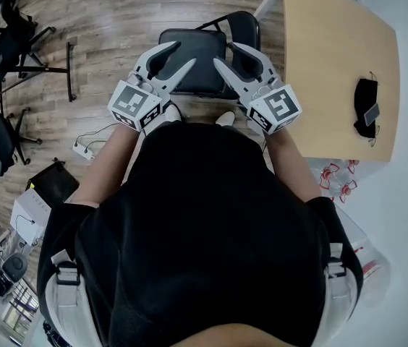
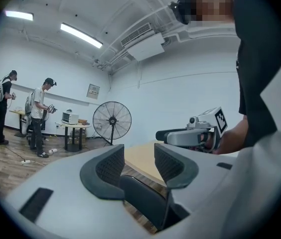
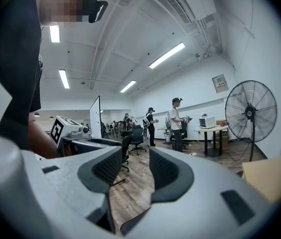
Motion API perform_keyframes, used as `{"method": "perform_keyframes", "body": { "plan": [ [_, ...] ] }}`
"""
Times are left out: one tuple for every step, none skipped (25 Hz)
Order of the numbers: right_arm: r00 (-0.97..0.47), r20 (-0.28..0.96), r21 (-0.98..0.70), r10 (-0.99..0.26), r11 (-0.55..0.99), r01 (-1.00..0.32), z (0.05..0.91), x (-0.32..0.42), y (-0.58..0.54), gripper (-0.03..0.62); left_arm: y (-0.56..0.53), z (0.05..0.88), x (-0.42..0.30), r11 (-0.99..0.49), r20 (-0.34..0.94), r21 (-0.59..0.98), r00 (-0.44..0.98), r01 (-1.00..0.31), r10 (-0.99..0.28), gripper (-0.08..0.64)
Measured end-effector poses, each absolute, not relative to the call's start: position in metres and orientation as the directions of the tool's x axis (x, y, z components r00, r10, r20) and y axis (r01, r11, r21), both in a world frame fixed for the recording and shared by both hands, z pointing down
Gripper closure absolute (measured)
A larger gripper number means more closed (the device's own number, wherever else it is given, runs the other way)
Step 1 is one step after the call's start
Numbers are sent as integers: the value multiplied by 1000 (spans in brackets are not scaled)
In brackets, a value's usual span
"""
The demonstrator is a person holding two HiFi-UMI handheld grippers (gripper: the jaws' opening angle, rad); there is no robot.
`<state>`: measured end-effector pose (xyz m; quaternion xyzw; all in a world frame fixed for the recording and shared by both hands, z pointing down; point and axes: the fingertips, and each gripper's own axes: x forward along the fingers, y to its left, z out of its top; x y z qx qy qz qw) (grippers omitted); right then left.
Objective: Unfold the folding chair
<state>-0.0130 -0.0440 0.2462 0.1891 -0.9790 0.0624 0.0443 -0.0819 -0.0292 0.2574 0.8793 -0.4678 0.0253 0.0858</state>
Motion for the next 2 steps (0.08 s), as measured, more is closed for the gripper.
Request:
{"method": "perform_keyframes", "body": {
  "plan": [
    [-925,111,-107,-364,921,-375,246,-12,-44,419,-30,257,-80,-549,127,125,562,-827,-817,376],
    [-925,111,-107,-363,921,-374,246,-11,-44,419,-30,258,-79,-550,129,123,563,-826,-817,376]
  ]
}}
